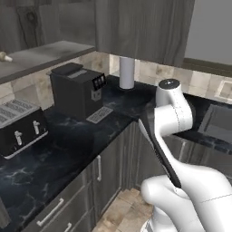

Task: Pick the mushrooms from the cabinet and place them in one bowl. Pick the lemon wedge from the sink and place it in the other bowl.

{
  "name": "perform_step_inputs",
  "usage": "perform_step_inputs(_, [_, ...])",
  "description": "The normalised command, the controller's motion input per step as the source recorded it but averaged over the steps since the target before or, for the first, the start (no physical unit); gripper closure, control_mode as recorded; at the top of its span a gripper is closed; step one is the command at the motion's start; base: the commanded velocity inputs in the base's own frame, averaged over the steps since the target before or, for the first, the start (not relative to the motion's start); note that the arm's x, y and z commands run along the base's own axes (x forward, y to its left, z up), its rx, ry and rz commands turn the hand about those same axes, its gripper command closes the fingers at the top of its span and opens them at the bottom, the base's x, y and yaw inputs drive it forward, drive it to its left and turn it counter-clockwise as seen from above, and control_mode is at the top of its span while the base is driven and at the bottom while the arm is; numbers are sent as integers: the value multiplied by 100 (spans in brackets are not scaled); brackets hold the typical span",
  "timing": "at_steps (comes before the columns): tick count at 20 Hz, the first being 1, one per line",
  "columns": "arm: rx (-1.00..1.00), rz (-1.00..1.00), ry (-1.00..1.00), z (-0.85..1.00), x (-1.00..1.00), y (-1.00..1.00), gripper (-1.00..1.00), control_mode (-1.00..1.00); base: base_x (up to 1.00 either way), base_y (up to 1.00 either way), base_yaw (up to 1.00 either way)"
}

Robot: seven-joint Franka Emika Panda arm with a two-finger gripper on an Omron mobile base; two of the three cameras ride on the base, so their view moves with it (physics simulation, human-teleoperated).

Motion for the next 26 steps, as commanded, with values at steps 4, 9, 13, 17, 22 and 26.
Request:
perform_step_inputs(4, [0,0,0,0,0,0,100,100,-3,0,-43])
perform_step_inputs(9, [0,0,0,0,0,0,100,100,-5,0,-42])
perform_step_inputs(13, [0,0,0,0,0,0,100,100,1,-3,-36])
perform_step_inputs(17, [0,0,0,0,0,0,100,100,40,-23,-10])
perform_step_inputs(22, [0,0,0,0,0,0,100,100,66,-46,4])
perform_step_inputs(26, [0,0,0,0,0,0,100,100,47,-34,0])
